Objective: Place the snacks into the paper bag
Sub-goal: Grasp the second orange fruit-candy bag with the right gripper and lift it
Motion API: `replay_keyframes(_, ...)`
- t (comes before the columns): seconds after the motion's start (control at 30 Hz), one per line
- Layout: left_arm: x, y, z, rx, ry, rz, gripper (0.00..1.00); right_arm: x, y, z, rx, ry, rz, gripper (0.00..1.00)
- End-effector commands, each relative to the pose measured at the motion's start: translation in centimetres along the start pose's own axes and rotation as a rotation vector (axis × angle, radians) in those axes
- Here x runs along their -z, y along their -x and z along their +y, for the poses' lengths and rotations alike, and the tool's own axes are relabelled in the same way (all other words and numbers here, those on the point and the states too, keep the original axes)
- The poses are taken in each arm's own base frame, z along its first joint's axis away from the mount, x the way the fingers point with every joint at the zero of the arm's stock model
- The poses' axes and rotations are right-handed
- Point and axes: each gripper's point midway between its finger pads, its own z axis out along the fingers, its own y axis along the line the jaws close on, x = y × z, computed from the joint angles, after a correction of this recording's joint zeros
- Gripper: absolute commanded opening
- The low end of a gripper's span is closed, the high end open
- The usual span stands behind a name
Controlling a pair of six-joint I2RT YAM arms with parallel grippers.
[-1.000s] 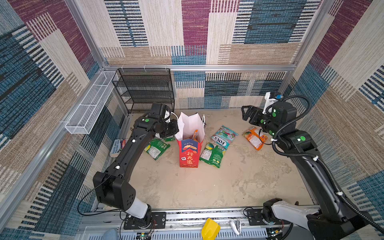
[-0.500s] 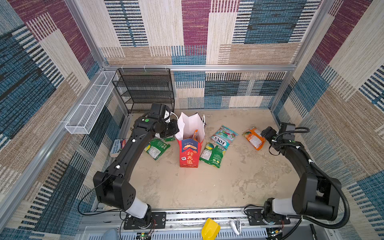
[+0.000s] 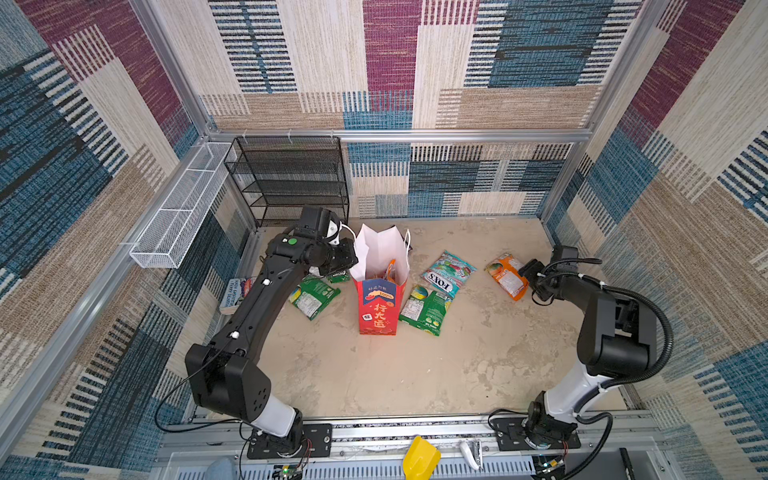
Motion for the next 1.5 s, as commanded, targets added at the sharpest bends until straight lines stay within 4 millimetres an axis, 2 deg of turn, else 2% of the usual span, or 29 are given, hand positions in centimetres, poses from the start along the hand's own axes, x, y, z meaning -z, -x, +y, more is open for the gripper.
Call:
replay_keyframes(0.0,-0.1,0.2,-0.4,0.018,-0.030,-0.001,0.00,-1.0,0.6,0.7,-0.001,0.028,0.004,0.74)
replay_keyframes(0.17,0.1,0.4,-0.2,0.027,-0.033,-0.007,0.00,-2.6,-0.1,0.2,-0.003,0.016,0.051,0.65)
replay_keyframes(0.4,0.0,0.6,0.1,0.040,-0.036,-0.006,0.00,-3.9,-1.4,-0.3,-0.016,0.026,0.106,0.45)
replay_keyframes(0.57,-0.1,0.5,0.1,0.043,-0.037,-0.003,0.00,-4.0,-1.9,-0.2,-0.019,0.044,0.119,0.24)
replay_keyframes(0.7,-0.1,0.6,0.1,0.042,-0.042,-0.003,0.00,-3.6,-1.9,0.4,-0.015,0.078,0.115,0.14)
replay_keyframes(0.8,-0.2,0.5,0.1,0.045,-0.043,0.000,0.00,-3.0,-1.7,1.3,-0.018,0.116,0.111,0.04)
replay_keyframes(0.9,-0.1,0.5,0.0,0.044,-0.047,-0.001,0.00,-2.1,-1.2,2.2,-0.024,0.150,0.103,0.00)
replay_keyframes(1.47,-0.1,0.6,0.1,0.055,-0.051,0.002,0.00,6.4,2.2,8.3,-0.018,0.337,-0.002,0.00)
